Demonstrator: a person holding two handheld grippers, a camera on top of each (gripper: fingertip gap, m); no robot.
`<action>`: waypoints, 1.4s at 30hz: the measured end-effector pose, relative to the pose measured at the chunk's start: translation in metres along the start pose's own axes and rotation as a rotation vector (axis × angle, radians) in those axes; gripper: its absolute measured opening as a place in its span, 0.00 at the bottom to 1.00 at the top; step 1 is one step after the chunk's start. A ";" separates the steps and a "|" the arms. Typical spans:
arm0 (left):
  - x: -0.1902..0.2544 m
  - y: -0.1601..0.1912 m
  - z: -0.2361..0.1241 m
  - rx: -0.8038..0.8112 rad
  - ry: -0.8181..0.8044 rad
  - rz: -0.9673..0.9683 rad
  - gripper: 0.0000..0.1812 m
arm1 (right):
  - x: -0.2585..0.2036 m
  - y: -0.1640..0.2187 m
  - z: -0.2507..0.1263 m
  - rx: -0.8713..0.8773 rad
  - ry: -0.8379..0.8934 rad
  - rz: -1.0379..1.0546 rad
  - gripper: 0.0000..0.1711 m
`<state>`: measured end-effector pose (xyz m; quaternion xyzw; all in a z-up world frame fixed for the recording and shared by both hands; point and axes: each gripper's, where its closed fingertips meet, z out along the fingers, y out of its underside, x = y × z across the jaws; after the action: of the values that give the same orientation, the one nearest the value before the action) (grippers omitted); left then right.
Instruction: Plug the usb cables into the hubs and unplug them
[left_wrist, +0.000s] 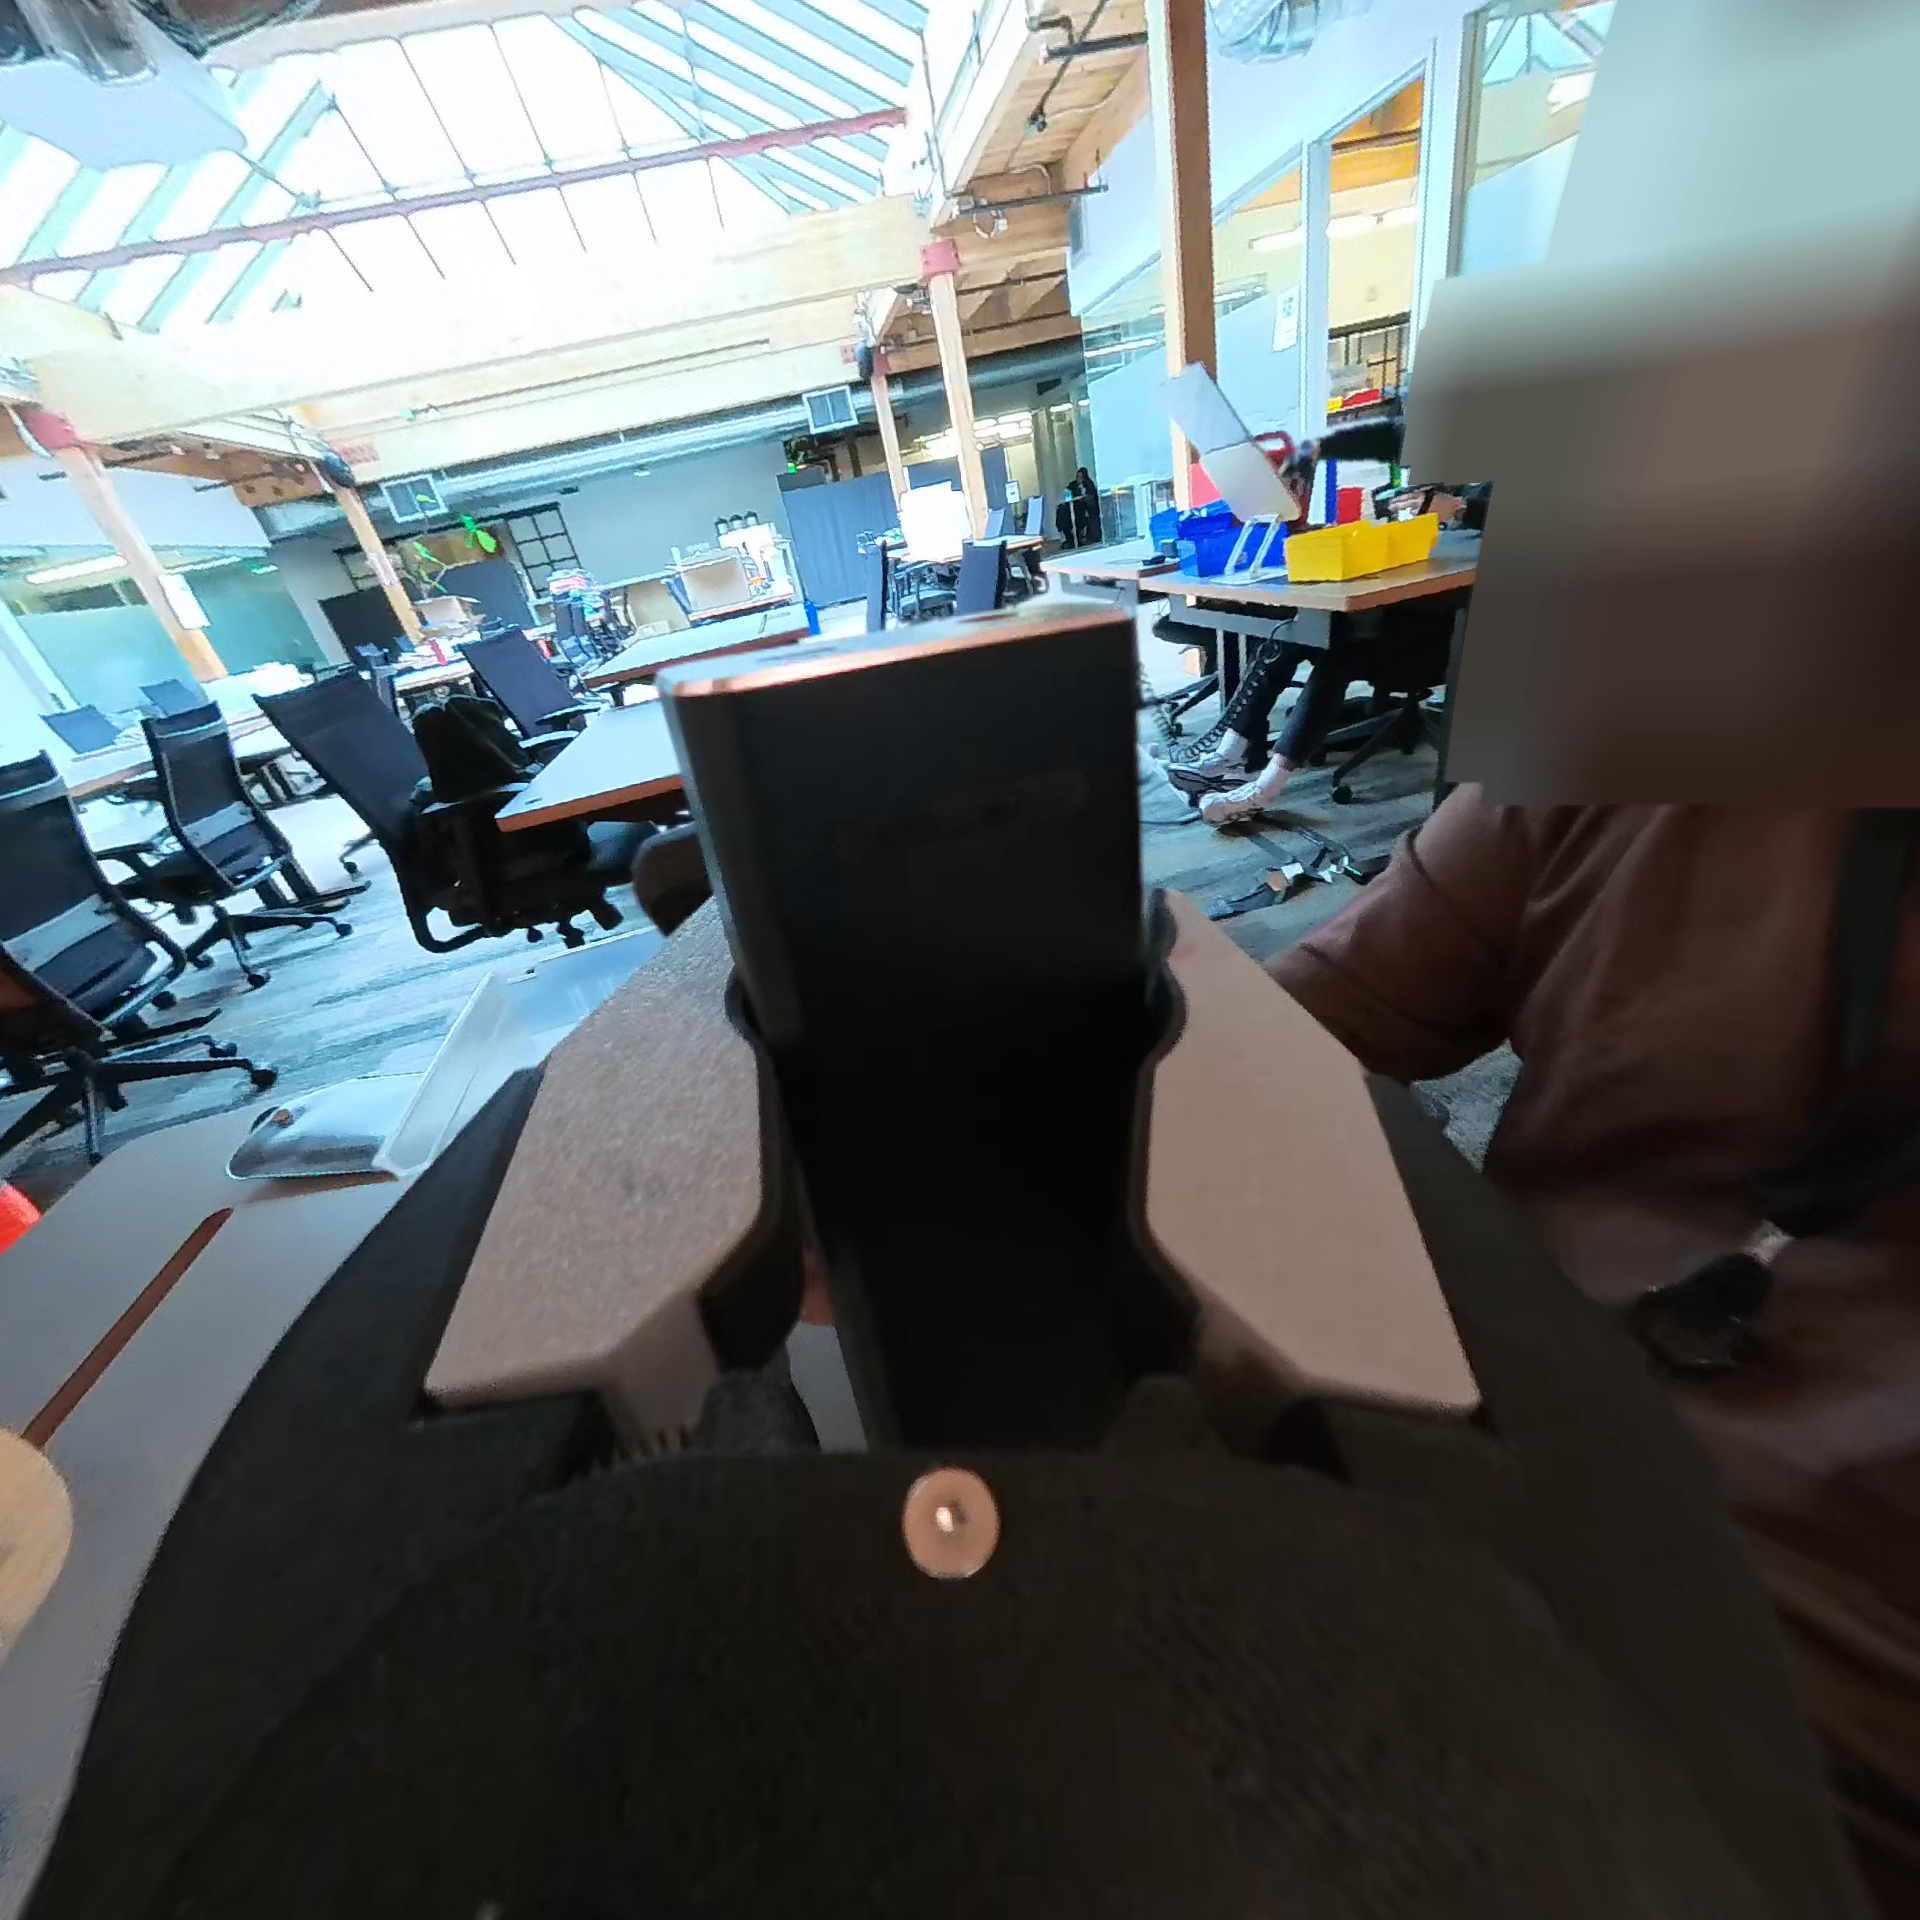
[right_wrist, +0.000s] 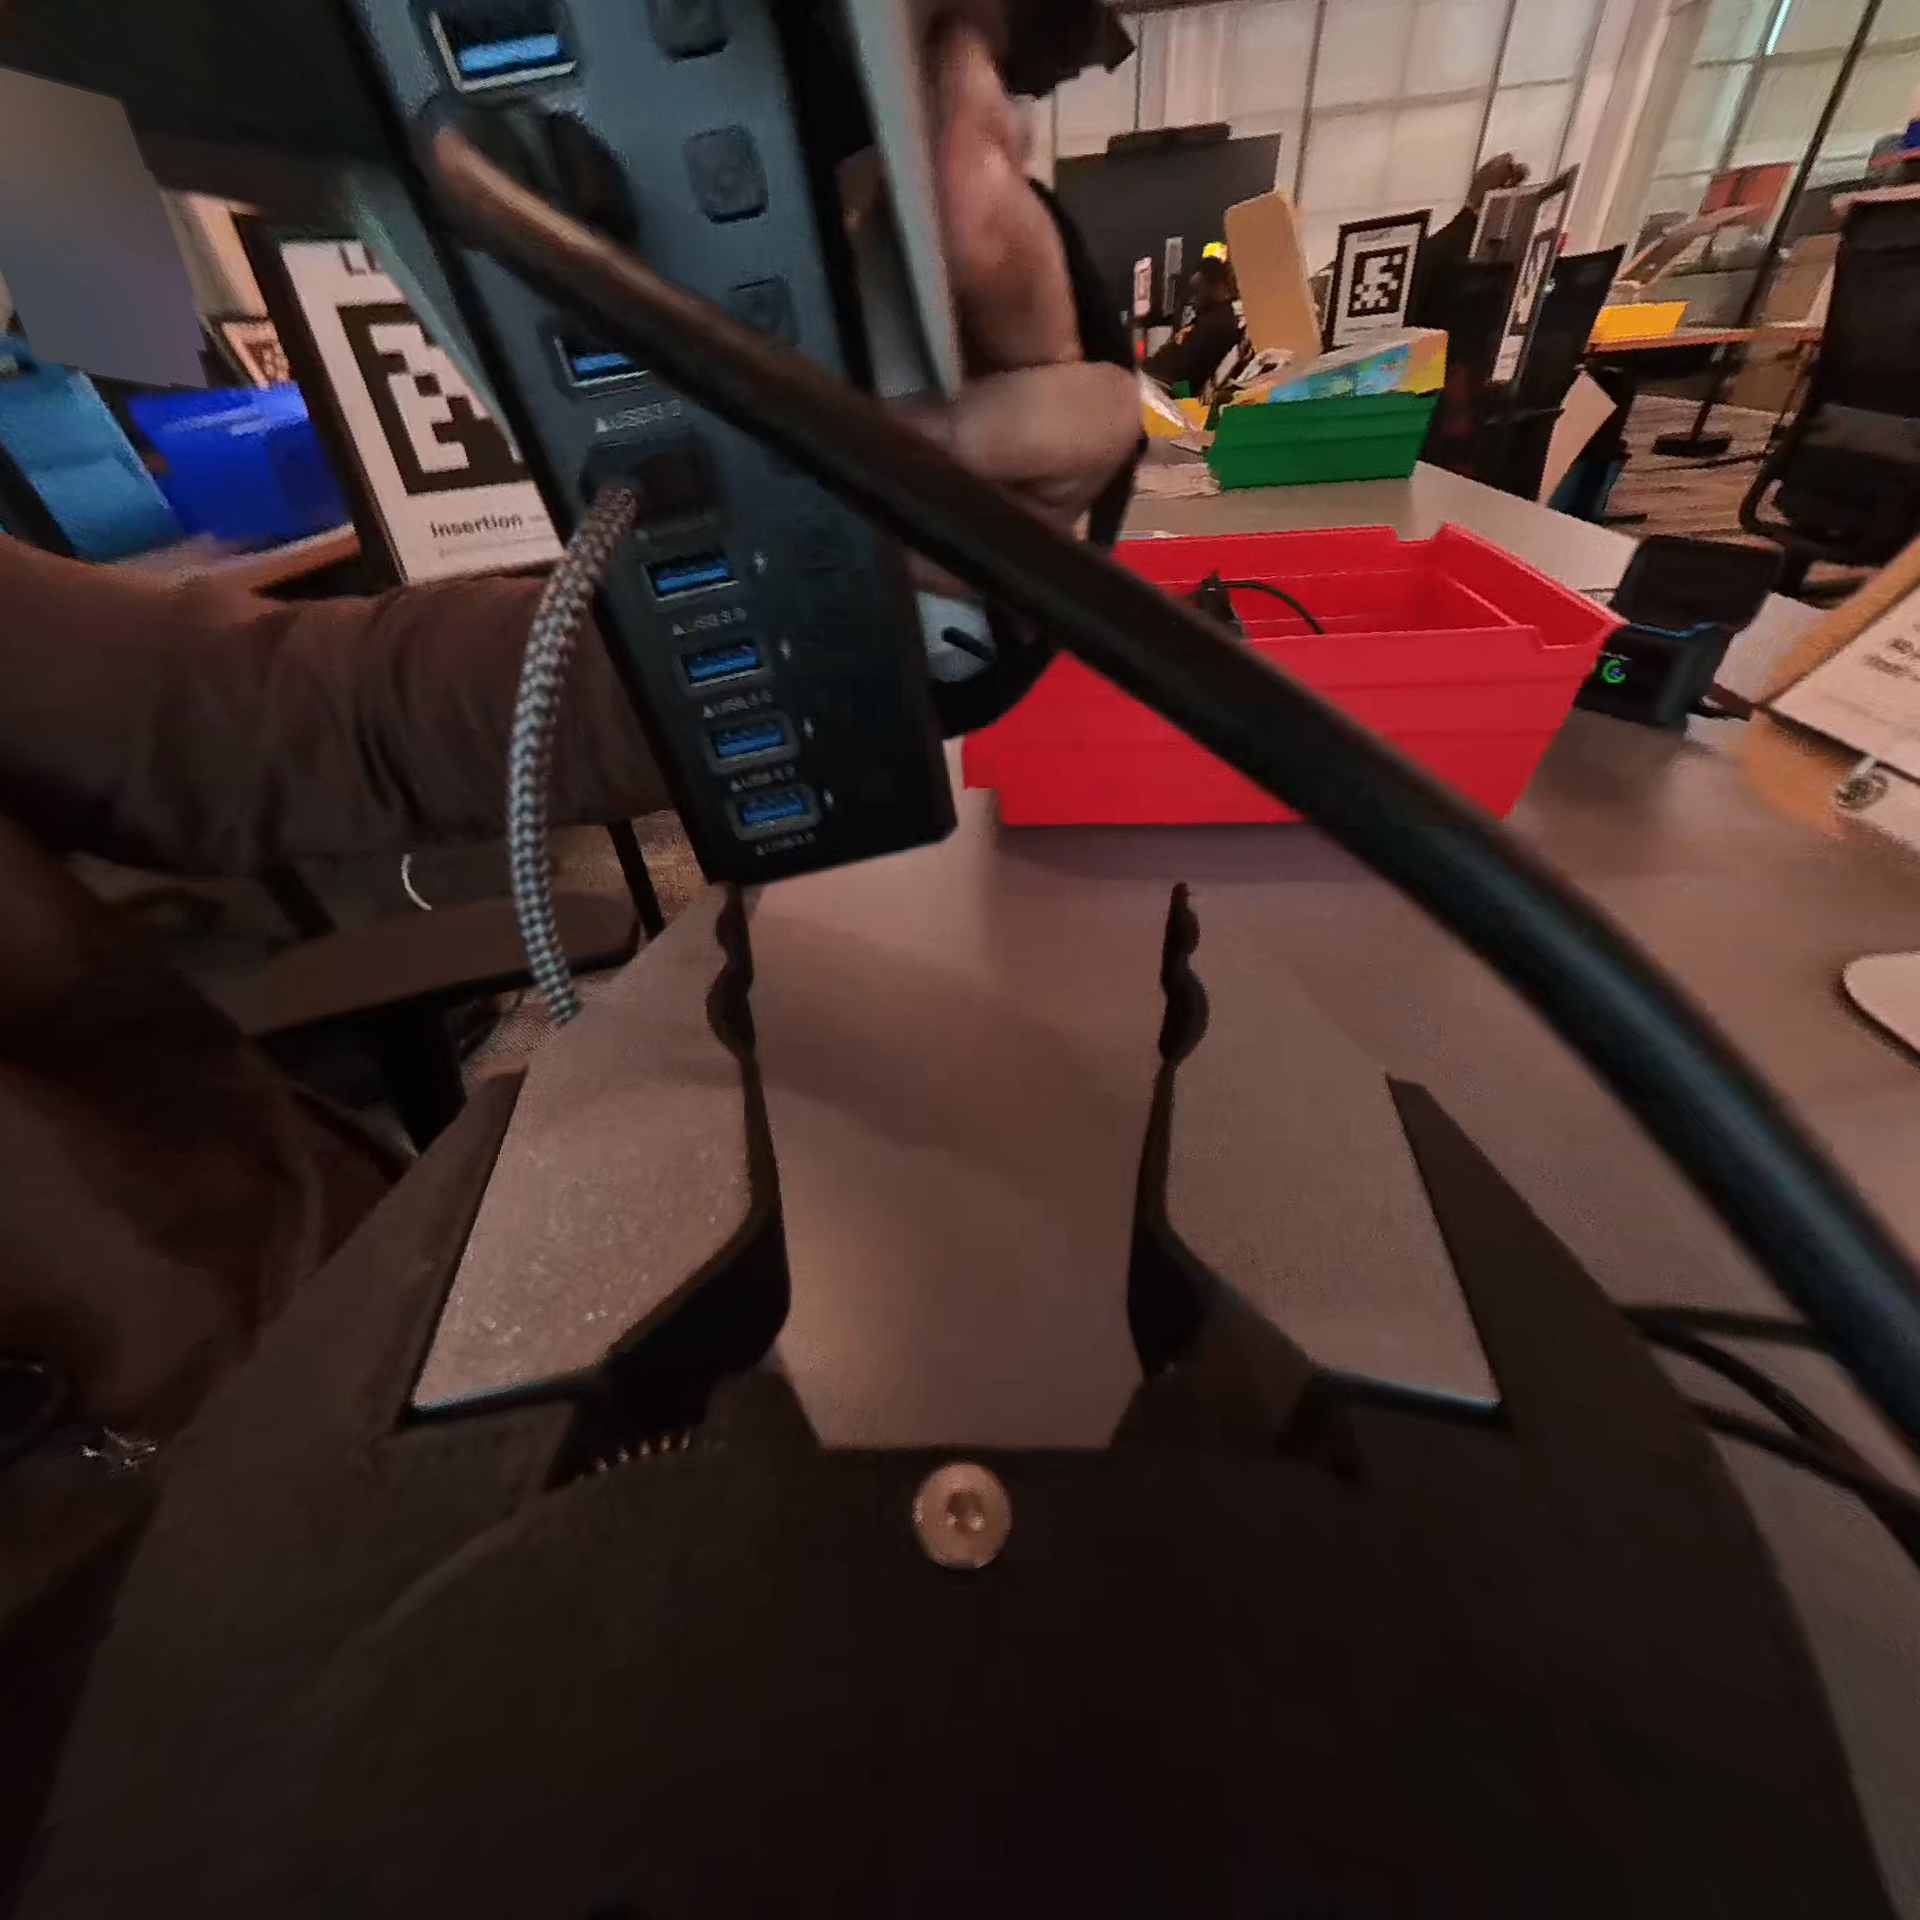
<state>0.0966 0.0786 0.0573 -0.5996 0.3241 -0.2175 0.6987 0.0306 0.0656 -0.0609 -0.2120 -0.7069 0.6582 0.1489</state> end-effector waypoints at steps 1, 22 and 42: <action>-0.001 0.001 0.003 0.007 -0.004 -0.008 0.39 | -0.002 0.000 0.002 0.003 -0.003 -0.023 0.46; -0.035 0.049 -0.002 -0.113 -0.159 -0.178 0.38 | 0.004 -0.007 -0.002 0.015 0.081 -0.049 0.33; -0.034 0.081 -0.036 -0.227 -0.195 -0.282 0.38 | 0.021 0.016 0.001 -0.147 0.235 -0.133 0.33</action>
<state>0.0410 0.0923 -0.0184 -0.7321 0.1902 -0.2162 0.6173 0.0138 0.0758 -0.0782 -0.2507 -0.7434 0.5640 0.2579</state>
